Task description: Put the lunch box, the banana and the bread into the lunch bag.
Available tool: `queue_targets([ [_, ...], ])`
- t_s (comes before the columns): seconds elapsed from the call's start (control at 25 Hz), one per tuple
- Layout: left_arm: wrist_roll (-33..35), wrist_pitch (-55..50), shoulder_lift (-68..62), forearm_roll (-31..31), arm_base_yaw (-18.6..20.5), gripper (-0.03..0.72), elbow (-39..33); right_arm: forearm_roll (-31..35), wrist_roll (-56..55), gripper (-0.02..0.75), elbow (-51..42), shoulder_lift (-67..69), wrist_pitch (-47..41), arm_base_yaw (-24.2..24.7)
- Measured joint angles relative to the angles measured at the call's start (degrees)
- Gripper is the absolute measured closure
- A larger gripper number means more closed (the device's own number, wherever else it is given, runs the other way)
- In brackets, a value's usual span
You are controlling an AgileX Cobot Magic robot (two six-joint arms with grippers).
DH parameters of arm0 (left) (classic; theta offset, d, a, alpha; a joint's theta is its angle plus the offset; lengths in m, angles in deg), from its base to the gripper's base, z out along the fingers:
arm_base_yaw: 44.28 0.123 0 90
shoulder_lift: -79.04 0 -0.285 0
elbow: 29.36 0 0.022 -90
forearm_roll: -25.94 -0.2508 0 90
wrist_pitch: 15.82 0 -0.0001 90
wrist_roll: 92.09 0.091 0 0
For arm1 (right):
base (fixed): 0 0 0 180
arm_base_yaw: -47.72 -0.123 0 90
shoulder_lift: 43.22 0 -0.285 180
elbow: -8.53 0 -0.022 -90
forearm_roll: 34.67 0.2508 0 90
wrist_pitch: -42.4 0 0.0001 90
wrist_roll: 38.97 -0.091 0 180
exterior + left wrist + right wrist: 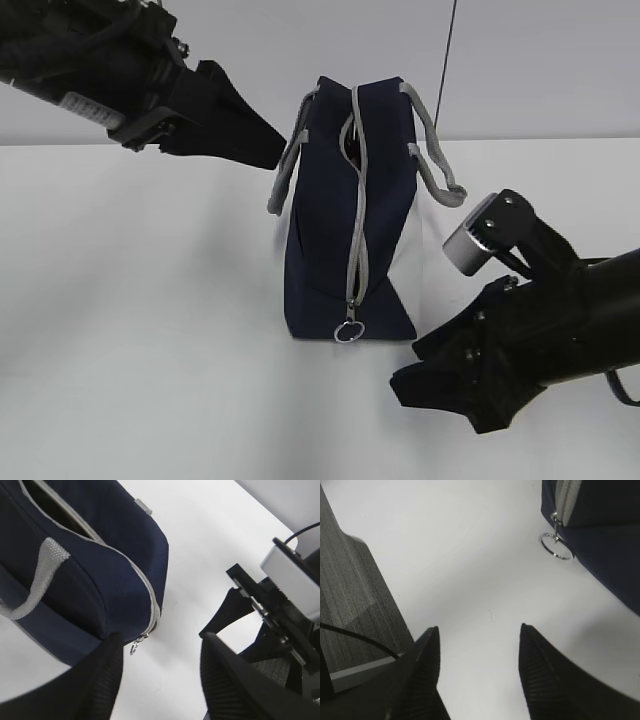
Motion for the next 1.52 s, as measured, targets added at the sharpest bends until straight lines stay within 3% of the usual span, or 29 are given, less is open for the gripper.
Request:
queue_targets([
  [0.32,0.0,0.0,0.1,0.0,0.0,0.328,0.0,26.5,33.8,0.358,0.0,13.7,-1.0,-1.2],
  [0.52,0.0,-0.2,0.1,0.0,0.0,0.328,0.0,33.6,44.7,0.358,1.2,20.4,-2.2,-1.2],
  [1.52,0.0,-0.9,0.1,-0.1,0.0,0.332,0.0,35.3,49.6,0.344,6.4,24.5,0.3,-1.2],
])
